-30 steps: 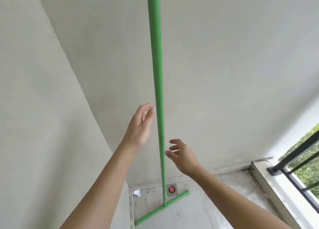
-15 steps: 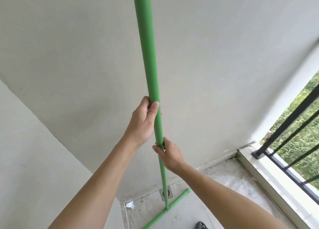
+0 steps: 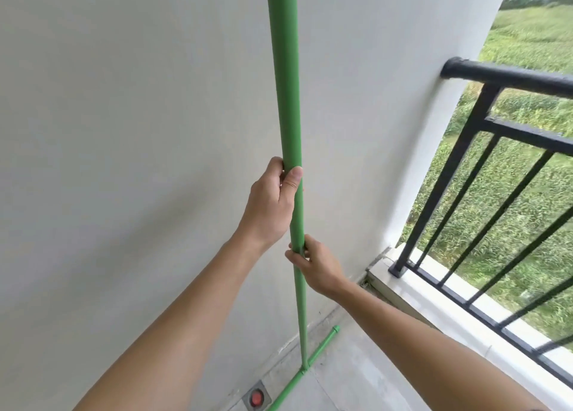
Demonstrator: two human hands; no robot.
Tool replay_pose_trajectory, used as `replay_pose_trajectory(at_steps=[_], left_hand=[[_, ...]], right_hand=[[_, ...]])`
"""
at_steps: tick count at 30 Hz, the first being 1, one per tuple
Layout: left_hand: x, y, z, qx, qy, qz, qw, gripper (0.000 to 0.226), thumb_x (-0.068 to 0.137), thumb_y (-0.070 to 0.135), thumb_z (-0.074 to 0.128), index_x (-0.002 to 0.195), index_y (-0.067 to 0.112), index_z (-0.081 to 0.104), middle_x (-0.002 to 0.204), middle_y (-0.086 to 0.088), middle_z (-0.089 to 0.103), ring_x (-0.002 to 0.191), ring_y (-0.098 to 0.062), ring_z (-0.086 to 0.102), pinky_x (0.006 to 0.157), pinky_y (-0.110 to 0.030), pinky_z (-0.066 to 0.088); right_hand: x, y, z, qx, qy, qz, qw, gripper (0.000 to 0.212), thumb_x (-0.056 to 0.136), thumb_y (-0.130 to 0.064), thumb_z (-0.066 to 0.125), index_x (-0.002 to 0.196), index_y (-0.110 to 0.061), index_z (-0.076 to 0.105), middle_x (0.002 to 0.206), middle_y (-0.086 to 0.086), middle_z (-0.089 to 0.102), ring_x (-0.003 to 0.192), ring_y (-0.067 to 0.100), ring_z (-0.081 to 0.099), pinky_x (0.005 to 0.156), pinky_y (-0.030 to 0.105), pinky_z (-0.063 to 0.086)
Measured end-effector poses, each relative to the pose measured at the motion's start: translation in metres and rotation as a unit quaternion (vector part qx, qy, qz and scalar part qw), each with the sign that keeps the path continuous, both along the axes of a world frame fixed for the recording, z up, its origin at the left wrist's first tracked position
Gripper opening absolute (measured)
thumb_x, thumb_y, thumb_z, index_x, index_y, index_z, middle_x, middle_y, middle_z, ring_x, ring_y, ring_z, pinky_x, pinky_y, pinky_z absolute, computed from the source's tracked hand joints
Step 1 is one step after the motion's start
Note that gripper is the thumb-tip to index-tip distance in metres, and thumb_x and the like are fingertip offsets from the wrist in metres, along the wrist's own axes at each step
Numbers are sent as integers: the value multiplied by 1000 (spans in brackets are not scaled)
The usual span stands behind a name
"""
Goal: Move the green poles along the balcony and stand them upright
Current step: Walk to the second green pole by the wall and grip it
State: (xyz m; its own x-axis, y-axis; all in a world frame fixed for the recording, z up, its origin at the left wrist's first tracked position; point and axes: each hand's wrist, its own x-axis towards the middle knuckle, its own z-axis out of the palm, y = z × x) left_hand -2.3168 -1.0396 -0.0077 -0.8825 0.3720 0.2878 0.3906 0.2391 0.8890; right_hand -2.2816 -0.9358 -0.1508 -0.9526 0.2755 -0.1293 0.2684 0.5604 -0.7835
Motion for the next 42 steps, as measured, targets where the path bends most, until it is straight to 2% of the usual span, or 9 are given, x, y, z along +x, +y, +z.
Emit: replay_pose_trajectory(at_steps=[6, 12, 20, 25, 30, 35, 39, 41, 42], left_hand=[[-47, 95, -5, 1, -10, -37, 999, 33, 91, 43, 42, 91, 10, 47, 89, -27, 59, 89, -43, 63, 74, -58, 51], [-83, 173, -12, -8, -15, -69, 997, 32, 89, 45, 42, 89, 13, 46, 89, -30, 61, 84, -44, 62, 73, -58, 51], [-130, 247, -14, -39, -8, -134, 990, 34, 95, 38, 43, 97, 4, 49, 91, -26, 65, 84, -42, 62, 76, -56, 51], [-154, 291, -10, -67, 7, -189, 980, 30, 96, 36, 42, 94, 6, 48, 71, -6, 53, 79, -42, 61, 75, -55, 50], [-165, 315, -20, -52, 36, -210, 976, 27, 96, 38, 41, 90, 12, 44, 65, 4, 49, 64, -25, 52, 70, -49, 50], [-168, 312, -31, -20, 60, -213, 975, 25, 97, 36, 41, 90, 13, 42, 60, 6, 47, 55, -17, 49, 60, -41, 45], [-167, 311, -27, -27, 70, -225, 972, 25, 97, 37, 40, 91, 12, 43, 60, 5, 47, 55, -16, 49, 58, -36, 43], [-167, 310, -24, -32, 68, -218, 973, 25, 97, 37, 40, 90, 13, 43, 61, 5, 48, 57, -19, 50, 62, -40, 45], [-167, 309, -25, -35, 65, -215, 974, 26, 97, 37, 40, 90, 13, 44, 61, 4, 48, 58, -20, 50, 64, -42, 46]], right_hand=[[-39, 93, -3, 12, -13, -31, 999, 35, 86, -44, 55, 107, -17, 60, 102, 6, 71, 97, 28, 67, 86, 49, 54], [-70, 166, -8, 25, -32, -73, 997, 40, 80, -50, 52, 104, -19, 58, 101, 5, 71, 95, 29, 67, 84, 51, 55], [-103, 231, -3, 63, -63, -142, 986, 33, 89, -44, 54, 108, -17, 57, 103, 6, 72, 97, 30, 68, 84, 47, 55], [-117, 264, 6, 76, -82, -195, 974, 30, 91, -40, 54, 110, -17, 56, 107, 6, 72, 97, 31, 68, 85, 48, 55], [-120, 277, 4, 91, -80, -223, 967, 24, 95, -38, 53, 108, -18, 52, 107, 6, 70, 97, 31, 67, 78, 43, 54], [-122, 267, -2, 90, -76, -242, 963, 16, 96, -39, 50, 96, -25, 43, 104, 8, 71, 92, 33, 66, 75, 43, 52], [-123, 266, 2, 84, -98, -247, 960, 22, 96, -39, 48, 105, -20, 47, 105, 9, 69, 93, 34, 66, 76, 44, 53], [-121, 267, 8, 70, -107, -234, 964, 21, 97, -36, 48, 109, -19, 47, 114, 9, 68, 98, 33, 66, 81, 45, 54], [-117, 268, 10, 56, -100, -227, 967, 27, 97, -34, 48, 118, -18, 50, 123, 7, 67, 103, 32, 66, 85, 45, 55]])
